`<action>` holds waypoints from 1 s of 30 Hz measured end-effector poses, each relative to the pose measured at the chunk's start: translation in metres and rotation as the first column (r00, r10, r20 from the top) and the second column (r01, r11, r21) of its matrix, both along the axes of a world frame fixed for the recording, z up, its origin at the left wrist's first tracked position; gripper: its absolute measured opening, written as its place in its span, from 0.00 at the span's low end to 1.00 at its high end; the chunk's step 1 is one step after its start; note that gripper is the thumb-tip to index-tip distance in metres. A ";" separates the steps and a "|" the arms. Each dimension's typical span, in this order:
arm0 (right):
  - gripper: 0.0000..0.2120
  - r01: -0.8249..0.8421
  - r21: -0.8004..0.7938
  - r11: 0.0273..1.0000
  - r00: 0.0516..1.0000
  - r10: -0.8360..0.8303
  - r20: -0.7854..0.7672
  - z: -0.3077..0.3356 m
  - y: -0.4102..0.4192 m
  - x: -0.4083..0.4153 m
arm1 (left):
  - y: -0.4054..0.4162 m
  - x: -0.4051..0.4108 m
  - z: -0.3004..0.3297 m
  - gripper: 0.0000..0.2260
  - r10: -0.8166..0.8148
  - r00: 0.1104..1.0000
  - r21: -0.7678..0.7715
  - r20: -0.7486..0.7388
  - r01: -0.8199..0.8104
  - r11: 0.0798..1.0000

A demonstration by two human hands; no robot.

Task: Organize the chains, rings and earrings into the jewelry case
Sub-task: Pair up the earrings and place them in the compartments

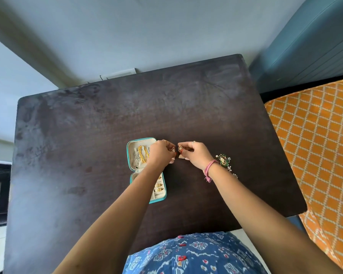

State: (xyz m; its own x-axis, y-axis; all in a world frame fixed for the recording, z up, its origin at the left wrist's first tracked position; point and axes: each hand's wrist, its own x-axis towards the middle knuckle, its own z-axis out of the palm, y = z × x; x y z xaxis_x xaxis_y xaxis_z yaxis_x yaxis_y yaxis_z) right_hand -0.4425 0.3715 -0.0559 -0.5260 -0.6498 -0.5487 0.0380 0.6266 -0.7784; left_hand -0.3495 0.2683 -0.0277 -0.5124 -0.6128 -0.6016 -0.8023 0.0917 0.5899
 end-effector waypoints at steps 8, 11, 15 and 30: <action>0.11 0.045 0.033 0.998 0.988 -0.040 -0.149 -0.004 -0.003 0.008 | -0.001 -0.008 0.000 0.10 0.004 0.999 -0.022 0.039 -0.003 1.000; 0.11 0.062 0.033 0.998 0.982 -0.055 -0.180 -0.004 -0.004 0.010 | 0.000 -0.010 -0.001 0.10 -0.010 0.998 -0.030 0.060 0.012 0.999; 0.10 0.027 0.027 0.999 0.967 -0.019 -0.255 -0.007 -0.006 0.014 | 0.000 -0.012 0.001 0.06 -0.102 0.987 -0.121 0.124 0.117 0.986; 0.11 0.000 0.017 1.000 0.994 0.002 -0.109 0.007 0.004 -0.008 | -0.015 -0.014 0.008 0.11 -0.186 0.975 -0.241 0.122 0.211 0.947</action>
State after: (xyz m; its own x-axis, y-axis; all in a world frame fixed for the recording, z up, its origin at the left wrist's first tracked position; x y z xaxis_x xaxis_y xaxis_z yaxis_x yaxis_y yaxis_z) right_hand -0.4500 0.3757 -0.0486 -0.5826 -0.6417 -0.4988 -0.0477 0.6397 -0.7672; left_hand -0.3632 0.2533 -0.0201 -0.5862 -0.6422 -0.4939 -0.8045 0.3897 0.4482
